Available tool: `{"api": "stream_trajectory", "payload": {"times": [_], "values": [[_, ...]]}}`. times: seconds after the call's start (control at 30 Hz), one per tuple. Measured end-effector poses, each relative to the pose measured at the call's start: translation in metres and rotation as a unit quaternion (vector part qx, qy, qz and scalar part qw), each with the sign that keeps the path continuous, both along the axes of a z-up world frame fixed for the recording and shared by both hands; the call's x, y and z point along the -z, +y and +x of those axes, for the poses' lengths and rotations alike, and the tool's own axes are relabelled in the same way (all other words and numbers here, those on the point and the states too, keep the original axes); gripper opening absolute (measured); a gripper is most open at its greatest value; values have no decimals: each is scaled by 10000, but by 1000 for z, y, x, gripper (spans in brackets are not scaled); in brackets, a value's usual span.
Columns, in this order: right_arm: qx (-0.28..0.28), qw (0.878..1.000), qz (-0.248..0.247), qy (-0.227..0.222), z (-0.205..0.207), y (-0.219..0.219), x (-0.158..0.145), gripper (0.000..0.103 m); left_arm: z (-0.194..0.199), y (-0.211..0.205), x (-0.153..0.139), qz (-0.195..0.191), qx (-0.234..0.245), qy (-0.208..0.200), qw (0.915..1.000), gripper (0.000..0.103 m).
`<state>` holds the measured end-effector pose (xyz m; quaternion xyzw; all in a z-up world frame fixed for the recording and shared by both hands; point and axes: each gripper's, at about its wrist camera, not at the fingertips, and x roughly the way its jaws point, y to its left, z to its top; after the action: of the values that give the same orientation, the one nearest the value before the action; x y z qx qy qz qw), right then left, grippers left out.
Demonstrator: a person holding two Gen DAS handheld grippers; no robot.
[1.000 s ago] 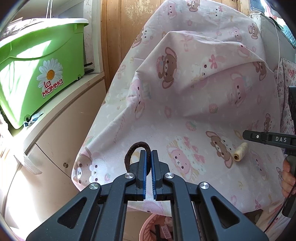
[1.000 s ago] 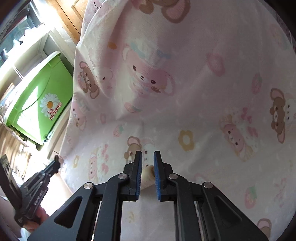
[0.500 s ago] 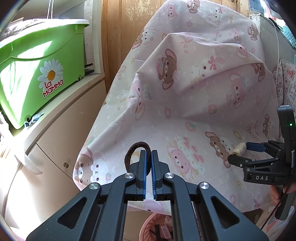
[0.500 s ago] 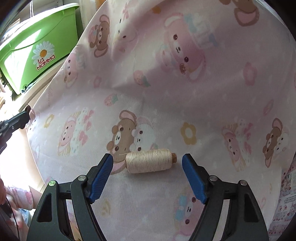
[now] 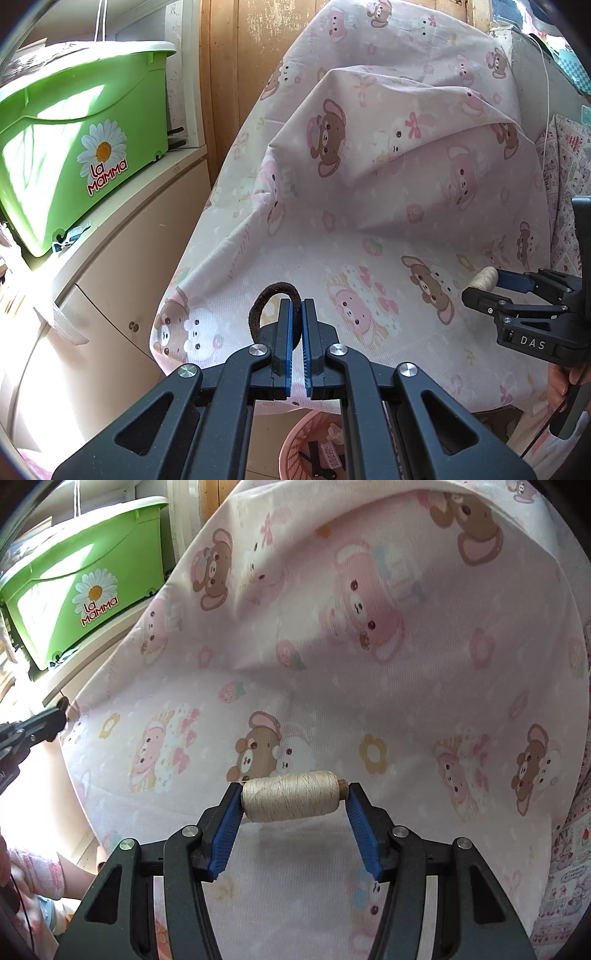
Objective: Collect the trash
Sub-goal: 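Carry the hair tie and thread spool down over the pink basket with both grippers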
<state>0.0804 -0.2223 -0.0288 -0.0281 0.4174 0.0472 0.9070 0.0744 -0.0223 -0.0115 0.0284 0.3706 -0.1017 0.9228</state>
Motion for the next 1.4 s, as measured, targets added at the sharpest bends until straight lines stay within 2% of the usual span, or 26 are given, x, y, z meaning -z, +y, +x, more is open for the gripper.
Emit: {"api": "stream_trajectory", "payload": {"times": [0.17,0.33,0.57,0.7,0.8,0.9,1.1,1.33,1.4], "values": [[-27,9991,171,-376,-32,11,-26,59,-14,-2,-7,-25,187,-46,9998,4],[-44,9976,389,-569,-68,23,-40,59,-26,-3,-16,-44,337,-105,9994,4],[29,9954,580,-765,-110,30,-64,59,-39,-4,-14,-11,567,64,9984,4],[-118,9932,714,-909,-129,38,-74,59,-39,-6,-7,-22,657,224,9976,4],[-266,9952,537,-774,-127,47,-61,59,-36,-8,1,49,643,376,9972,4],[-259,9976,510,-399,-119,48,-39,59,-31,-9,12,-5,659,712,9953,4],[-393,9973,615,88,-114,50,-12,59,-24,-9,39,-480,791,1757,9801,4],[-630,9947,509,633,-116,62,18,59,-19,-13,76,-342,785,2415,9666,4],[-697,9936,439,775,-117,67,28,59,-19,-14,84,-250,741,2500,9651,4]]}}
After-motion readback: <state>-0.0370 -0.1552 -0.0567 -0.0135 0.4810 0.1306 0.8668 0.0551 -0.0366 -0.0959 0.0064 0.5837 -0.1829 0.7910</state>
